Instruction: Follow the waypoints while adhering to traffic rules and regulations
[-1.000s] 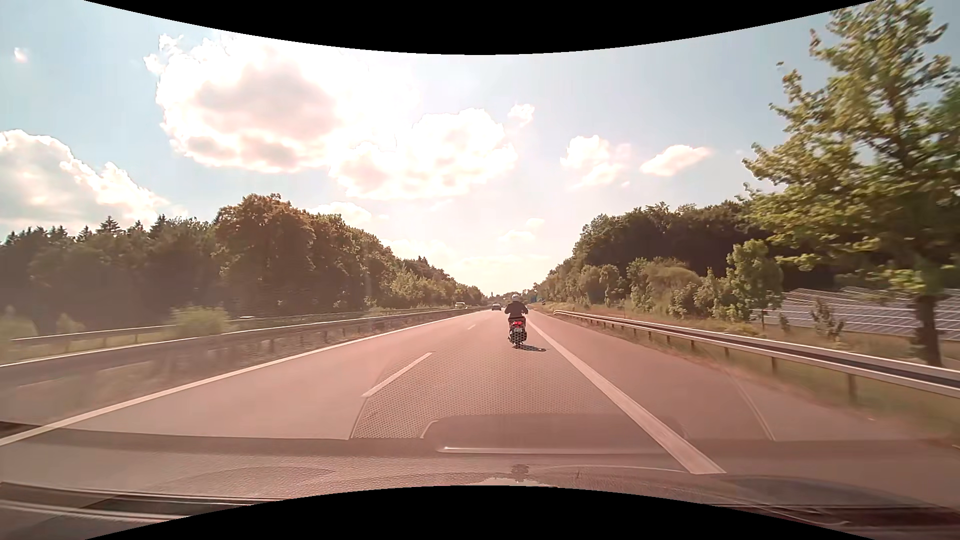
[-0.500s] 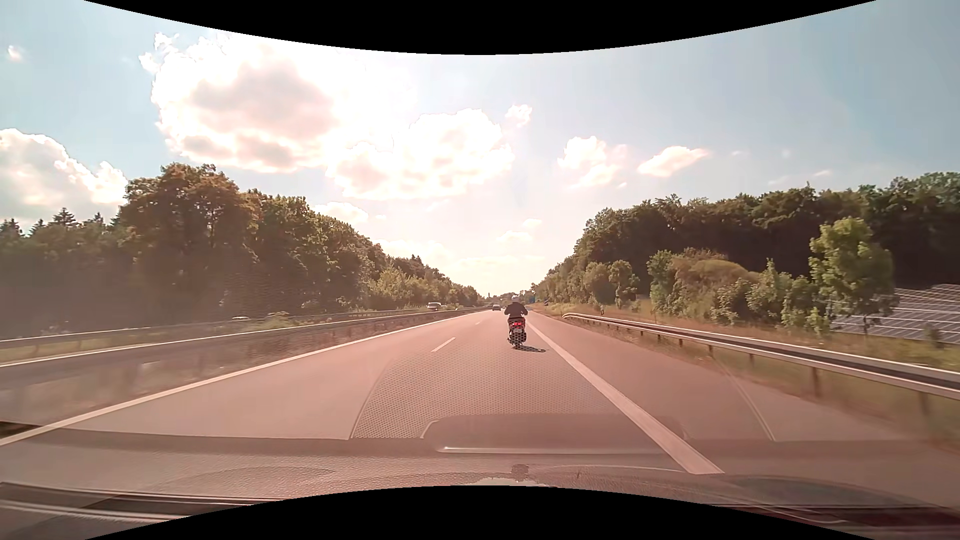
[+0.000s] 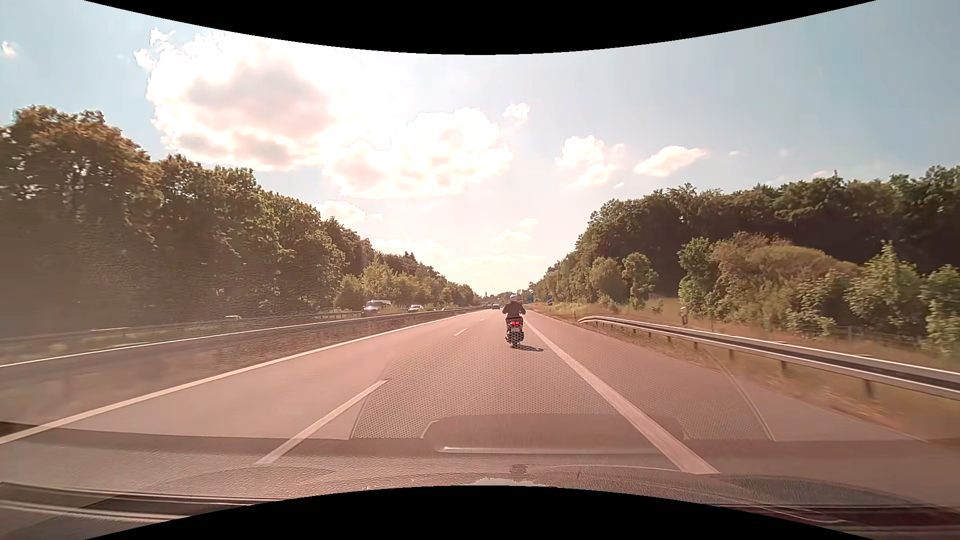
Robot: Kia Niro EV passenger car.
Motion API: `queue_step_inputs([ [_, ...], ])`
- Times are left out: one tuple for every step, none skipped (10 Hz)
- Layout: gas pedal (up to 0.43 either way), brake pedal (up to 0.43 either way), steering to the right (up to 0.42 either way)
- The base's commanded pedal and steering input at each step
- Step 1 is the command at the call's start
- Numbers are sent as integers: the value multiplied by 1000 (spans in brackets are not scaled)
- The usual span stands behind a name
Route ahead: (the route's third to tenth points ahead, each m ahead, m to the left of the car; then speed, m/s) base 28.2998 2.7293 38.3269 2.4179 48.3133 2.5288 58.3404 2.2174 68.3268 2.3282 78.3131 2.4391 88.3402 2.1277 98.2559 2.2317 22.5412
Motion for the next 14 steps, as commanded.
queue_step_inputs([
  [260,12,2],
  [260,12,1],
  [260,12,1],
  [260,12,1],
  [260,12,1],
  [260,12,0],
  [260,12,0],
  [260,12,0],
  [260,12,0],
  [260,12,0],
  [248,12,0],
  [248,12,-1],
  [248,12,-1],
  [248,12,-2],
])
